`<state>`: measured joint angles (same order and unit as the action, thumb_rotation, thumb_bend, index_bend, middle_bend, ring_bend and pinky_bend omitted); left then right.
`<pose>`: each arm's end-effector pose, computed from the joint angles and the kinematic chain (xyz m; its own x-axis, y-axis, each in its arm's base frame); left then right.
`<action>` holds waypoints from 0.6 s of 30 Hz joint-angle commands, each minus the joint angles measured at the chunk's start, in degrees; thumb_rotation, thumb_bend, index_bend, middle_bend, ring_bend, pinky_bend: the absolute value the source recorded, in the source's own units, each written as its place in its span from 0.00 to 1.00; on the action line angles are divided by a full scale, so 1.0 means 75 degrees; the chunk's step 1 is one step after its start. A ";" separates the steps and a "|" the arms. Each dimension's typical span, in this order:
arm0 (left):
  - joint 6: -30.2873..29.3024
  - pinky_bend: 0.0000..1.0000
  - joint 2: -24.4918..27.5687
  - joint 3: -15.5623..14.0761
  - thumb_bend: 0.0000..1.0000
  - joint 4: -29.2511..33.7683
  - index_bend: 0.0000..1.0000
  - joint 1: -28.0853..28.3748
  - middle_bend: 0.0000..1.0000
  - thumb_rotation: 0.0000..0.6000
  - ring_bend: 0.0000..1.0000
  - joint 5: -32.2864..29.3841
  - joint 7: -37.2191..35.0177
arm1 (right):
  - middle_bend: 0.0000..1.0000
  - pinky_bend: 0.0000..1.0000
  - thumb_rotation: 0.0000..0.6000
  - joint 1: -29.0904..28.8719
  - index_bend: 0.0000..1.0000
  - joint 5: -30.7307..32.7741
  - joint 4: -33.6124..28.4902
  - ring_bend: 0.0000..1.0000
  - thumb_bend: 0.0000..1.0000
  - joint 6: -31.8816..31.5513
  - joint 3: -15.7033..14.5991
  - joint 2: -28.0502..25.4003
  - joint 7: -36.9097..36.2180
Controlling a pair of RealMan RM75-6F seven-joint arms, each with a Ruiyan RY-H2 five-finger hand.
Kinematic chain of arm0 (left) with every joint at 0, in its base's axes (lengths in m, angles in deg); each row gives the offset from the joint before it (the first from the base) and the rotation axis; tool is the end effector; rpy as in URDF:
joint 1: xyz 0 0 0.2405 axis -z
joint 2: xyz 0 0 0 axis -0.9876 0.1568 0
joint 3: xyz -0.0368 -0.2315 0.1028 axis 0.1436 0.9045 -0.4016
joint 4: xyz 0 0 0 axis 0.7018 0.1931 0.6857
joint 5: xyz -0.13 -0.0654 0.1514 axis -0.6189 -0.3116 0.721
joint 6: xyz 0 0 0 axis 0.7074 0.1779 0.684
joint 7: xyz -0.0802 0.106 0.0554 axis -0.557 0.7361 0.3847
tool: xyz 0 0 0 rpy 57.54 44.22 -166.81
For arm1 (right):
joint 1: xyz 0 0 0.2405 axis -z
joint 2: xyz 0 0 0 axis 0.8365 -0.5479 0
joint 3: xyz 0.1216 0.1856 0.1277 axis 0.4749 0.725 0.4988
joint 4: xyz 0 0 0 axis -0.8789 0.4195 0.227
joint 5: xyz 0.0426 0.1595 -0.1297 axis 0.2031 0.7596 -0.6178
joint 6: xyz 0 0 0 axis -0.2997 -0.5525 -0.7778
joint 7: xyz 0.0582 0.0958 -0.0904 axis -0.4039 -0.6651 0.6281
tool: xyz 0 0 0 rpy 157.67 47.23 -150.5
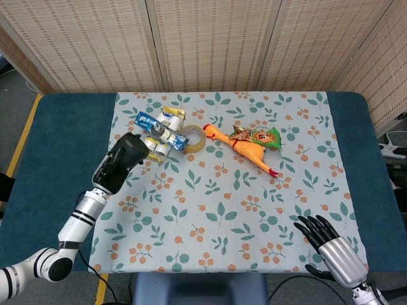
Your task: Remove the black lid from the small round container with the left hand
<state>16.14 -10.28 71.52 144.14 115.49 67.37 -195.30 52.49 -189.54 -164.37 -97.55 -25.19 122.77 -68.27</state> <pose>-0.1429 0.3568 0.0703 -0.9401 0.1745 -0.2929 -0.2268 0.3215 0.9193 -0.2760 -0.1173 0.1175 0.4303 -0.2232 0.8747 -0.8705 -0.3590 0.3366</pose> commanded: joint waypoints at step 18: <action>-0.0800 1.00 -0.0598 -0.3246 0.77 -0.3706 0.74 0.1208 0.87 1.00 0.81 0.1318 2.1190 | 0.00 0.00 1.00 0.0016 0.00 -0.0049 -0.0006 0.00 0.06 -0.0041 -0.0027 -0.0018 0.0009</action>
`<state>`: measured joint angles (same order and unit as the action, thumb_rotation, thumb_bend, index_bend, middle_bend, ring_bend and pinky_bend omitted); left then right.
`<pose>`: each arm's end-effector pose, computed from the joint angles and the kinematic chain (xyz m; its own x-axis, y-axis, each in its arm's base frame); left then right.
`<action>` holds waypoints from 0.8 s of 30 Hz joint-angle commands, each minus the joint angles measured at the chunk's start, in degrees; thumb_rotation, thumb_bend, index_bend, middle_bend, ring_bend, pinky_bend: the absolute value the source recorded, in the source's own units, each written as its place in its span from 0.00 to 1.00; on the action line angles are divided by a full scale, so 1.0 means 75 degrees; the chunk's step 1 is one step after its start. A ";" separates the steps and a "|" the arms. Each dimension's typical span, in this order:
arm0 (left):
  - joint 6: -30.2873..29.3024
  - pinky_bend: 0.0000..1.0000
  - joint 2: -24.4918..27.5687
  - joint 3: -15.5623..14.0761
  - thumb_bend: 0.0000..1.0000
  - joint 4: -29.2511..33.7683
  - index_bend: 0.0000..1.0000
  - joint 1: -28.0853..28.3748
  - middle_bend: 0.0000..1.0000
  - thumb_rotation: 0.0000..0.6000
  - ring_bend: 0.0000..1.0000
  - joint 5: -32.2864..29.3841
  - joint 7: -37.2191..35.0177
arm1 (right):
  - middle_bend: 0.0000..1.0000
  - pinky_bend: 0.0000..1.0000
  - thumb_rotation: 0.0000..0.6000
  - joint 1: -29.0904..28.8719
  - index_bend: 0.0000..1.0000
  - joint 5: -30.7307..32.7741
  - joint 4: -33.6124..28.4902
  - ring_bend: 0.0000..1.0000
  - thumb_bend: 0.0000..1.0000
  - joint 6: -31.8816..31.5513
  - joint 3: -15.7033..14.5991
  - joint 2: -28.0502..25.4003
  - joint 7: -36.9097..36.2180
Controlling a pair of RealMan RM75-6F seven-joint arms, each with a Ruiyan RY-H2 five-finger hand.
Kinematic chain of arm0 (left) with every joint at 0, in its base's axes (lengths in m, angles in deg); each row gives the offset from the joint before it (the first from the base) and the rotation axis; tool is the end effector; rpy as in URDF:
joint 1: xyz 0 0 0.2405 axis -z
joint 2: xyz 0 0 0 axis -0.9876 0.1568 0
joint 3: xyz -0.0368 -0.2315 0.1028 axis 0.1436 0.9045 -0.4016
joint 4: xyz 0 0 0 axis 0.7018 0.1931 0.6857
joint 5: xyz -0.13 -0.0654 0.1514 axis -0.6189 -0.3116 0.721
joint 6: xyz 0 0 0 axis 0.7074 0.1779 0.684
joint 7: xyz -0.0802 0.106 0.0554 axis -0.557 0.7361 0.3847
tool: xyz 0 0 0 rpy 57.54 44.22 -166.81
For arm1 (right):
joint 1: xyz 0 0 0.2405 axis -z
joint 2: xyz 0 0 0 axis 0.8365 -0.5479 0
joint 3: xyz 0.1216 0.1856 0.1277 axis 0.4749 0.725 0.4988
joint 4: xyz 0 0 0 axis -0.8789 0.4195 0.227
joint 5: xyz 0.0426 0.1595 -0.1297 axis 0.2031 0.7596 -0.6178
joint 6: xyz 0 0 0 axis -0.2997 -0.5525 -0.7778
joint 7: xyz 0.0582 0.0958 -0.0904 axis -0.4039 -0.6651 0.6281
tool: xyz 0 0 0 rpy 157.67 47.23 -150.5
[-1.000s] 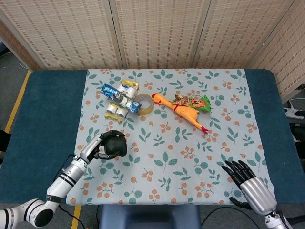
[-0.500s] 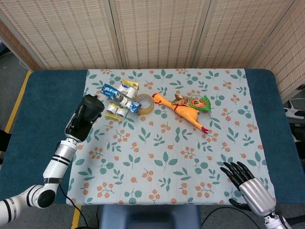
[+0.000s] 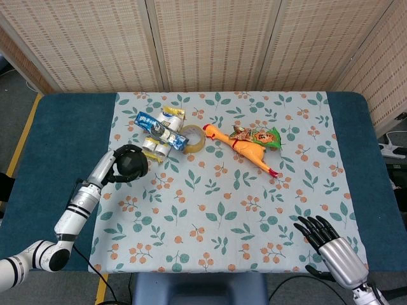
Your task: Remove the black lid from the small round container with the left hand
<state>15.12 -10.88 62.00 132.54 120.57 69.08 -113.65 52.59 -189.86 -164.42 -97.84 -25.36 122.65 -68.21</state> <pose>-0.1836 0.3732 0.0598 -0.1375 0.3390 0.9307 0.9696 -0.1461 0.1965 -0.2754 -0.1160 0.1182 0.4309 -0.2216 0.8748 -0.8692 -0.3623 0.3364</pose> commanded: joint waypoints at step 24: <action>0.1660 1.00 0.0291 -0.1162 0.75 0.0833 0.73 0.0705 0.86 1.00 0.81 -0.2365 0.8348 | 0.00 0.00 1.00 -0.0041 0.00 0.0075 0.0014 0.00 0.07 0.0132 0.0025 0.0065 0.0079</action>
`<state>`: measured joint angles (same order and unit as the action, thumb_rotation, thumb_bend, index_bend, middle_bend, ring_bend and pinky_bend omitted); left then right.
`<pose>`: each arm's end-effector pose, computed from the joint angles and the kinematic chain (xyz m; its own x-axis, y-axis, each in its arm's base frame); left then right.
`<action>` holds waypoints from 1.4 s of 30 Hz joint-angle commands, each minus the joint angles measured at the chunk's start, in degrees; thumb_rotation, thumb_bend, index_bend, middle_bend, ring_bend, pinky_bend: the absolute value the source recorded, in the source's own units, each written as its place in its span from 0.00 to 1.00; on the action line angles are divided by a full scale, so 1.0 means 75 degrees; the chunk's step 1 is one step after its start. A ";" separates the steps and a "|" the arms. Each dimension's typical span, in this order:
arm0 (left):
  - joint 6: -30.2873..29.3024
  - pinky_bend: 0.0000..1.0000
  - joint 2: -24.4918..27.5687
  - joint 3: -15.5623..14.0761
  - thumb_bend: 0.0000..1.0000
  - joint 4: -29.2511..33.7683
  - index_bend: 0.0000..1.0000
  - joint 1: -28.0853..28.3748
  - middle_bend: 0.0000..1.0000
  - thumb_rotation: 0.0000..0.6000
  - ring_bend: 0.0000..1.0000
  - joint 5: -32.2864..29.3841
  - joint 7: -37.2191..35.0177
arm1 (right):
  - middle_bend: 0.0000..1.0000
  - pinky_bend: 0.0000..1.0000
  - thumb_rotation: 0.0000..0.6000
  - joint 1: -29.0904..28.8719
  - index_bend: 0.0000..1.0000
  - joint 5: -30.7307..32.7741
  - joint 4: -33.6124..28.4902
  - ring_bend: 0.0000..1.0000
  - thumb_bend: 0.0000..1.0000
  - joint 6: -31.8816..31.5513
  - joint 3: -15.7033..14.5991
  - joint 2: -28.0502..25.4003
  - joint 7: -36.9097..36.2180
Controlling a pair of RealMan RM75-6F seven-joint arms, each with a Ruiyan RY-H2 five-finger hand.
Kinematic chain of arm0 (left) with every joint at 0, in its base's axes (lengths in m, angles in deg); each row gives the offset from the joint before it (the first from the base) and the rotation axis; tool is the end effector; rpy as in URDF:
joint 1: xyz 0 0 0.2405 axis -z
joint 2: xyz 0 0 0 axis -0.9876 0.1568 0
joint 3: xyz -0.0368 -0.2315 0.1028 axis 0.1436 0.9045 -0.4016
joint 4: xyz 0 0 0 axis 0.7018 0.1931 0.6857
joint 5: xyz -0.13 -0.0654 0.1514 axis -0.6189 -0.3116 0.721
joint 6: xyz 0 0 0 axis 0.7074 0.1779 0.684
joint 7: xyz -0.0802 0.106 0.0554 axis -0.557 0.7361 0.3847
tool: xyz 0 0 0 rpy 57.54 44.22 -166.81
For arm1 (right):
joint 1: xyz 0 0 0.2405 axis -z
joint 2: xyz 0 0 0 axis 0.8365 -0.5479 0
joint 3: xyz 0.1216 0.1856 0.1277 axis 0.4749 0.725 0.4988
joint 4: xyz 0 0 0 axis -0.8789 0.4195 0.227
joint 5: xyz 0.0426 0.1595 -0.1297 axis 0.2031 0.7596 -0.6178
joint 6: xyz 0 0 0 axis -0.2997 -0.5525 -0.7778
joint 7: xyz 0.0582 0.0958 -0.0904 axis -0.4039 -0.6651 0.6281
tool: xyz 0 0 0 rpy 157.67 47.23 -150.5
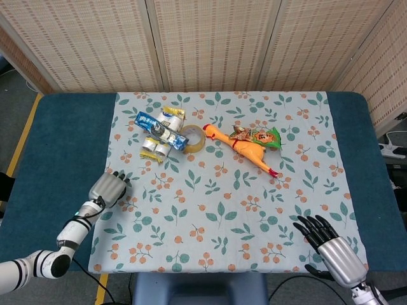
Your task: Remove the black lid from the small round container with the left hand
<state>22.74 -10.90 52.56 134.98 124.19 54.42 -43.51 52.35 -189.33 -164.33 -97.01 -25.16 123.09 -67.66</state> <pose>-0.2173 0.3447 0.0199 0.8423 0.2968 0.4500 0.5388 -0.4394 -0.7187 -0.2762 -0.1179 0.1150 0.4378 -0.2269 0.8700 -0.8676 -0.3606 0.3425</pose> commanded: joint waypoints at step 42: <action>0.0762 0.13 0.0283 -0.0463 0.34 0.0135 0.00 0.0096 0.00 1.00 0.00 0.0953 -0.3548 | 0.00 0.00 1.00 0.0020 0.00 -0.0030 -0.0015 0.00 0.13 -0.0089 -0.0024 -0.0034 -0.0067</action>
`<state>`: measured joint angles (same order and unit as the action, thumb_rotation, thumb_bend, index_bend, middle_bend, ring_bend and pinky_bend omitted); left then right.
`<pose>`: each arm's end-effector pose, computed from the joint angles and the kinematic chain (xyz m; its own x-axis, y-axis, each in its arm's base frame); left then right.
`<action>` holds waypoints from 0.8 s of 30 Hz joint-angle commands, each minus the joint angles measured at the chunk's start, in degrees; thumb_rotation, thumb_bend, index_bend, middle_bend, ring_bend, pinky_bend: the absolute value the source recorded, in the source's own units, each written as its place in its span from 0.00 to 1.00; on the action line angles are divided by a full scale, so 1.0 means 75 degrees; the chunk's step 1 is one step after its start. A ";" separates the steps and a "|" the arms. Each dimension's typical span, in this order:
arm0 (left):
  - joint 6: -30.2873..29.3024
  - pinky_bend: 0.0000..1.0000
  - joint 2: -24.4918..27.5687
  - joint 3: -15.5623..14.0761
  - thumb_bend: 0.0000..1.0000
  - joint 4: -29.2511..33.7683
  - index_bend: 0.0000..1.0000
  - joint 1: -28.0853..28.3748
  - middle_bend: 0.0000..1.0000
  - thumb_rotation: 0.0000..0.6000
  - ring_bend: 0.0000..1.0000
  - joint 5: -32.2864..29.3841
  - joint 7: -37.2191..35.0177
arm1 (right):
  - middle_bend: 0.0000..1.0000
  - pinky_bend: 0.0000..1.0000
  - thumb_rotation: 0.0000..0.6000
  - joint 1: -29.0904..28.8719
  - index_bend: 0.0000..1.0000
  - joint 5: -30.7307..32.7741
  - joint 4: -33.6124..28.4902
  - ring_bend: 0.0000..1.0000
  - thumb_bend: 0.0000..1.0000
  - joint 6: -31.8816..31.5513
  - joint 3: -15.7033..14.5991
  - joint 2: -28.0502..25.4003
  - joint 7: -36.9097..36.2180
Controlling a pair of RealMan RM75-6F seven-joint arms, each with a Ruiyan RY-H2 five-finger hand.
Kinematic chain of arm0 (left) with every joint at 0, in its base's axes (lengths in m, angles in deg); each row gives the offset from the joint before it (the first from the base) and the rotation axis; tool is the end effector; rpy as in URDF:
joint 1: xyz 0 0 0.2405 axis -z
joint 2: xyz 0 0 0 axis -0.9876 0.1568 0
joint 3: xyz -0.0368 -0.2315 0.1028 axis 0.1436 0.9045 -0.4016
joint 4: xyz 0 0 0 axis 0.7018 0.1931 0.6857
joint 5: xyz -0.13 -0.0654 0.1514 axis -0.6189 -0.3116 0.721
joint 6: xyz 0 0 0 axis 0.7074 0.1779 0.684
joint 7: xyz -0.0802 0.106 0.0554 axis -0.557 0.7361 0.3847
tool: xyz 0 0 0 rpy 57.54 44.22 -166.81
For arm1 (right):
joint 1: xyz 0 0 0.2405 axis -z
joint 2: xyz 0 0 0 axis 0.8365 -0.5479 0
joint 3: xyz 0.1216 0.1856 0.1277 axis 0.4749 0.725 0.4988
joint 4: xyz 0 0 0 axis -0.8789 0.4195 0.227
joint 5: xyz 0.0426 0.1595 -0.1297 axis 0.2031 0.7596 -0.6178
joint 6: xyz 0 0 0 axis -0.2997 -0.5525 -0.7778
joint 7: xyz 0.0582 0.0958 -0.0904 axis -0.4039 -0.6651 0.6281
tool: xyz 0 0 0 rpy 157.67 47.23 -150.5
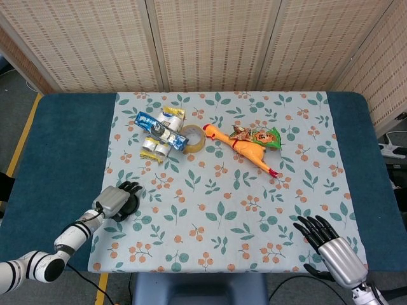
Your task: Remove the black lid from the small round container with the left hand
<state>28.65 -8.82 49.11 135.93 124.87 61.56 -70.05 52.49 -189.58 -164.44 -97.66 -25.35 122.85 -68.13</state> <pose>-0.2223 0.3266 0.0123 0.6246 0.5080 0.5931 0.7809 -0.4072 -0.4736 -0.2755 -0.1166 0.1170 0.4295 -0.2235 0.8750 -0.8706 -0.3598 0.3355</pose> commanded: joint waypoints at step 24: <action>-0.1084 0.07 0.0549 -0.0170 0.30 0.0729 0.00 -0.0127 0.00 1.00 0.00 -0.0120 0.0844 | 0.00 0.00 1.00 -0.0025 0.00 -0.0054 0.0002 0.00 0.13 0.0003 -0.0036 -0.0049 -0.0121</action>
<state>21.18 -4.86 48.20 141.47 124.07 61.86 -64.59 52.29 -189.99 -164.42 -97.64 -25.63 122.49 -69.03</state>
